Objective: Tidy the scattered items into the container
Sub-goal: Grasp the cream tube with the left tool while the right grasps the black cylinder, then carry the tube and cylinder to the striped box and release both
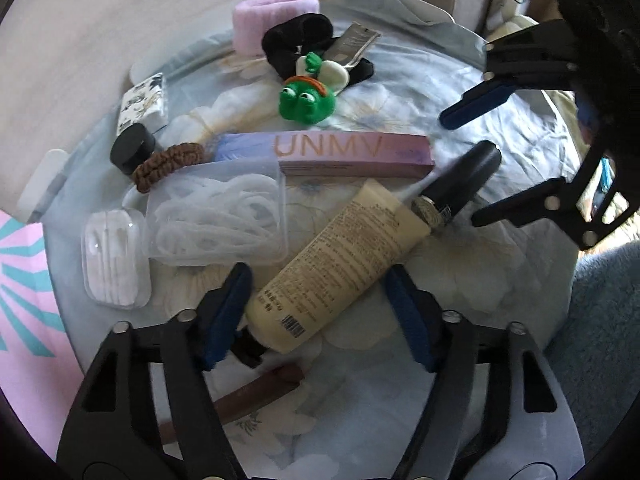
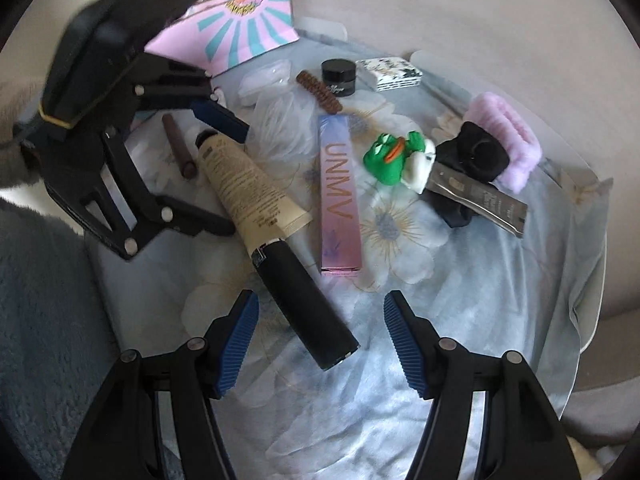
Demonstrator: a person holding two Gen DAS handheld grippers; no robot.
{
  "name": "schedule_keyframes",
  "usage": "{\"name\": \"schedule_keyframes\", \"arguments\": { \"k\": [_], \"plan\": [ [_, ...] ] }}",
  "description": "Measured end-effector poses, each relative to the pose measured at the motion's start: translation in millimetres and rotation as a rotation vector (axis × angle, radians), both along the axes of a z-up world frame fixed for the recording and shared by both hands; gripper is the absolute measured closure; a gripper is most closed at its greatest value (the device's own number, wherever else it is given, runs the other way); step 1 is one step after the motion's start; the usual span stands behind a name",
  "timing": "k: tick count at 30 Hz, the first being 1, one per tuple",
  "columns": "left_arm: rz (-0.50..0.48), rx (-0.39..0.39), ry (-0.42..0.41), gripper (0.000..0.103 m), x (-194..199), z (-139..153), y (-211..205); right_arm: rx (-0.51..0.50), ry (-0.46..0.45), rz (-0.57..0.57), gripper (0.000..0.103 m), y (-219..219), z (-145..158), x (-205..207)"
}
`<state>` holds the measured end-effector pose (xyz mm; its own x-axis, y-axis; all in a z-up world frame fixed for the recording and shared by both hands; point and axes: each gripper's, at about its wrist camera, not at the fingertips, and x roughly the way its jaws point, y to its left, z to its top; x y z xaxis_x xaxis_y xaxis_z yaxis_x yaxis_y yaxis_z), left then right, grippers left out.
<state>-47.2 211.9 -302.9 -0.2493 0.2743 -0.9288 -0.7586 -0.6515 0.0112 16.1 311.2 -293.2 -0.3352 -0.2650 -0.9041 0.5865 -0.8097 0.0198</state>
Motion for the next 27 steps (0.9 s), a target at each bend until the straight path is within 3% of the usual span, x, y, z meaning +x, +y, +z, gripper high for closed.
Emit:
{"name": "schedule_keyframes", "arguments": {
  "k": [2, 8, 13, 21, 27],
  "plan": [
    [-0.009, -0.002, 0.0, 0.049, 1.5, 1.5, 0.4, 0.01, -0.014, 0.022, 0.057, -3.0, -4.2, -1.5],
    [-0.016, -0.004, -0.005, 0.066, 6.4, 5.1, -1.6, 0.043, -0.003, 0.035, 0.078, -7.6, -3.6, -2.2],
    [-0.009, 0.01, 0.006, 0.073, 14.0, 9.3, -1.9, 0.045, -0.006, 0.002, 0.082, -5.2, -2.1, -0.4],
    [0.1, 0.175, -0.061, 0.075, 7.0, 35.3, -24.1, 0.035, -0.022, -0.071, 0.082, -2.4, 4.0, 10.8],
    [0.155, 0.249, -0.087, 0.075, -7.5, 38.7, -35.0, 0.021, -0.015, -0.129, 0.082, -4.2, 7.7, 16.8]
  ]
}}
